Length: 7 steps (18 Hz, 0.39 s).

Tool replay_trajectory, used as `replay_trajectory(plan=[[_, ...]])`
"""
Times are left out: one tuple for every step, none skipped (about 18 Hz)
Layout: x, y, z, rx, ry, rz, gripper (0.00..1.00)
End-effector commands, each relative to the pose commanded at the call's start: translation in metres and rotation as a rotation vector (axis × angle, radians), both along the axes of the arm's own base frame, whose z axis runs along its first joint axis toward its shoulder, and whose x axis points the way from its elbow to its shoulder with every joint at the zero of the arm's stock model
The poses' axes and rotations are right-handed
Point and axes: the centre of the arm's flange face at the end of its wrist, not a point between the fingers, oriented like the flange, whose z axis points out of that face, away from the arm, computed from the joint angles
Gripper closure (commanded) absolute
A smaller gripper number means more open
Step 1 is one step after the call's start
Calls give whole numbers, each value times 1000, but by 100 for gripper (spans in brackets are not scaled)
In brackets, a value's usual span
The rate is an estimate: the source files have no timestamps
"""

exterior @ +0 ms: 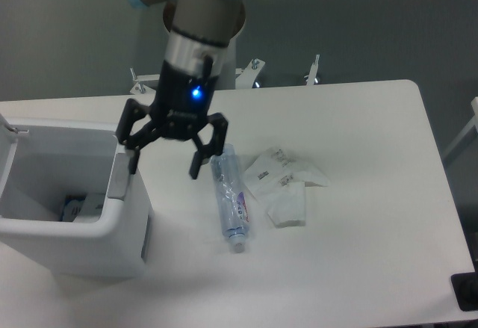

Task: Open the trash can
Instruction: 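Push the bin lid open with the gripper finger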

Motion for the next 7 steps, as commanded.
replay_trajectory(plan=[[-12, -7, 8, 1, 22, 28, 0], [-19, -10, 15, 3, 51, 33, 0], [-24, -15, 17, -4, 78, 19, 0], [-28, -19, 17, -17, 109, -4, 0], [-33, -25, 17, -40, 145, -16, 0], [-40, -32, 10, -103, 199, -10, 0], [-44, -36, 6, -140, 223, 1, 0]])
